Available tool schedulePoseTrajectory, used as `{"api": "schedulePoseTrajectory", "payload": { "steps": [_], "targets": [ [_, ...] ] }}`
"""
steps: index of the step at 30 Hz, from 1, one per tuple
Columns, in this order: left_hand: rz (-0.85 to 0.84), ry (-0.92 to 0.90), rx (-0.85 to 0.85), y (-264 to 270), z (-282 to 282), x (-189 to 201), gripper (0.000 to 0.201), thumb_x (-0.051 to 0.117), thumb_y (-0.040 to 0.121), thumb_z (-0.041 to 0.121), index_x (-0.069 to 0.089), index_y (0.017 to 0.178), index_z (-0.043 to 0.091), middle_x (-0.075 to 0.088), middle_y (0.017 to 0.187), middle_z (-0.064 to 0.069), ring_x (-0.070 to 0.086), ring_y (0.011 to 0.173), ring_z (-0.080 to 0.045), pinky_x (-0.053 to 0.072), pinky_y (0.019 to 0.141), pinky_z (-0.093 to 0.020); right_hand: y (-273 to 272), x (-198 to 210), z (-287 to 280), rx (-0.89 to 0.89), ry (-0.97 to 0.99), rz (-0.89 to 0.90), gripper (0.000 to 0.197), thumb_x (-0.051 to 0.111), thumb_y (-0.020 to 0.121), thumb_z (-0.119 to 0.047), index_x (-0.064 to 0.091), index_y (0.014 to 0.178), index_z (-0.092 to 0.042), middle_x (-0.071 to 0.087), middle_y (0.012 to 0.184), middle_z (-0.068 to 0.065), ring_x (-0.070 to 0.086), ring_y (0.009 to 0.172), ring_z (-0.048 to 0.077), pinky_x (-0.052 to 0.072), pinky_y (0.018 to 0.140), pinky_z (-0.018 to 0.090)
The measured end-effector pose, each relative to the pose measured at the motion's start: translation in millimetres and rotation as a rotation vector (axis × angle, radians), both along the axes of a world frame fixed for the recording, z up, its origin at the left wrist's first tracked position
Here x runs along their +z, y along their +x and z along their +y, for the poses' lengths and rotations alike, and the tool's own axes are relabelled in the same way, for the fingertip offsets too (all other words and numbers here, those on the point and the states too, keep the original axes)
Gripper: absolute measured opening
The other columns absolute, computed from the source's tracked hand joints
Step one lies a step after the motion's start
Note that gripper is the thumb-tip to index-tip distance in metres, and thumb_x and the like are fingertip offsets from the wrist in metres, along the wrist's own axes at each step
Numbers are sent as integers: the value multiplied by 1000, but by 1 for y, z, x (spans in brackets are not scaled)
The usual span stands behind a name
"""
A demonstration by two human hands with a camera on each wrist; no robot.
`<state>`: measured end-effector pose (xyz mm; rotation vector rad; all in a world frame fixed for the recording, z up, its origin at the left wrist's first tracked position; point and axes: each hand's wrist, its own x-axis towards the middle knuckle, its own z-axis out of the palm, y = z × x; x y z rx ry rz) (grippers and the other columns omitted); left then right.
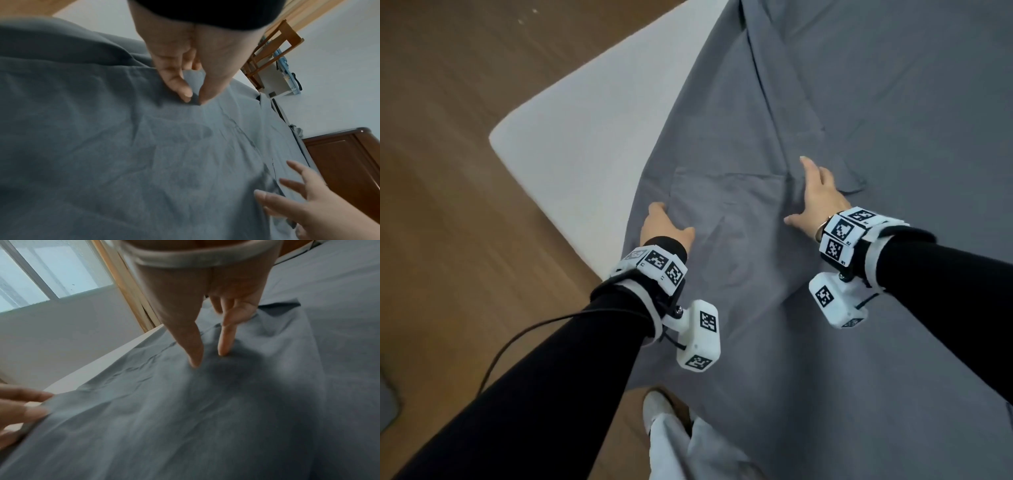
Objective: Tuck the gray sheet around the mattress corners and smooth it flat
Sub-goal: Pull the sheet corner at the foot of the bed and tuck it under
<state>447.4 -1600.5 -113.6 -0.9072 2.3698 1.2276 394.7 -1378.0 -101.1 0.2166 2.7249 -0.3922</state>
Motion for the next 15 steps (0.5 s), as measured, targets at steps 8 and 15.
{"api": "schedulePoseTrajectory", "payload": {
  "steps": [8,15],
  "targets": [
    [-17,-8,-74,-18,-20,3,29,62,84,23,58,111,13,62,99,1,67,66,-30,58,81,-35,-9,-3,-12,-6,77,-120,32,68,81,-16,64,112,-10,65,119,14,59,111,32,46,88,31],
    [35,62,113,-23,-93,23,10,62,84,20,66,84,11,59,53,-5,69,62,-30,60,76,-42,-4,32,-121,-5,-76,102,21,50,86,-7,61,104,-4,63,115,20,55,110,38,44,82,35]
  ]
}}
